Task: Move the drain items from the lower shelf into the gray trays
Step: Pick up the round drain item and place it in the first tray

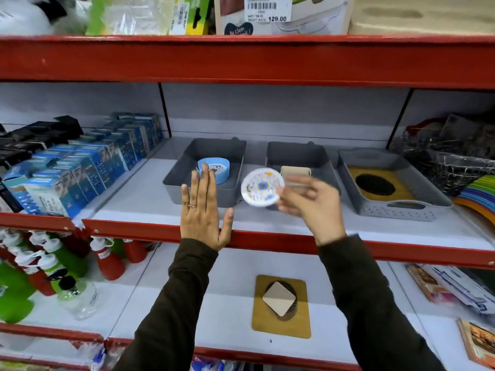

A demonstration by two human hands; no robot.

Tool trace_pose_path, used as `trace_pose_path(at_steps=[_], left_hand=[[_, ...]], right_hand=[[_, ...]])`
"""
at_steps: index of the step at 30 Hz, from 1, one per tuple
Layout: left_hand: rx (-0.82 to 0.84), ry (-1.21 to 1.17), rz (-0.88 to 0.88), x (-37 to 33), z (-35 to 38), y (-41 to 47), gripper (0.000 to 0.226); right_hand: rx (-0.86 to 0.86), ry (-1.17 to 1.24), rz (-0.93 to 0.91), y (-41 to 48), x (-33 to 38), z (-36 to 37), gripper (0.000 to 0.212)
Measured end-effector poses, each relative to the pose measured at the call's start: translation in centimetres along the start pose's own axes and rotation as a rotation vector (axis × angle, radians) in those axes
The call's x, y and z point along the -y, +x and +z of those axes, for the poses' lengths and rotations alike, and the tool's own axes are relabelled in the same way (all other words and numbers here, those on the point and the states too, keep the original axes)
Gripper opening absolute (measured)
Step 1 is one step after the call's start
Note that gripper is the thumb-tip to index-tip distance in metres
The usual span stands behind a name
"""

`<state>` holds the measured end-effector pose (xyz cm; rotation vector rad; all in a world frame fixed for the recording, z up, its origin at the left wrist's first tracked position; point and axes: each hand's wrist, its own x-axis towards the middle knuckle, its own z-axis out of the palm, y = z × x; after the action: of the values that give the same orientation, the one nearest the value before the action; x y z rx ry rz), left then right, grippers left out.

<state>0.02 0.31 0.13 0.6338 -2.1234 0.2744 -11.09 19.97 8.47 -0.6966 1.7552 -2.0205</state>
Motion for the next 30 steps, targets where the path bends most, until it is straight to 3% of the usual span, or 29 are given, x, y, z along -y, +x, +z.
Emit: trace_pose_path(at_steps=[6, 10, 12, 15, 19, 24, 30], left_hand=[[-0.054, -0.035, 0.036, 0.3, 0.4, -0.1, 0.081], [-0.053, -0.036, 0.042, 0.3, 0.6, -0.1, 0.081], [-0.047, -0.024, 0.043, 0.3, 0.8, -0.2, 0.081], [-0.043, -0.009, 0.045, 0.4, 0.9, -0.3, 0.080], [-0.042, 0.017, 0.046, 0.2, 0.8, -0.3, 0.080], [-0.069, 0.016, 0.057, 0.1, 0.5, -0.4, 0.081], [-0.087, 0.012, 0.052, 0.0, 0.6, -0.3, 0.080]], right_hand=[[0.090, -0.021, 0.157, 12.7, 0.4, 8.9, 0.017], [0.082, -0.125, 0.261, 17.1, -1.9, 11.8, 0.017], [0.096, -0.212, 0.240, 18.2, -2.4, 12.1, 0.006], [0.160, -0.398, 0.193, 18.7, -2.2, 11.8, 0.042], [0.111, -0.353, 0.149, 16.2, -1.1, 10.5, 0.031], [0.034, -0.039, -0.013, 7.4, -1.1, 7.3, 0.025], [-0.018, -0.195, -0.466, -4.5, -7.8, 2.3, 0.013]])
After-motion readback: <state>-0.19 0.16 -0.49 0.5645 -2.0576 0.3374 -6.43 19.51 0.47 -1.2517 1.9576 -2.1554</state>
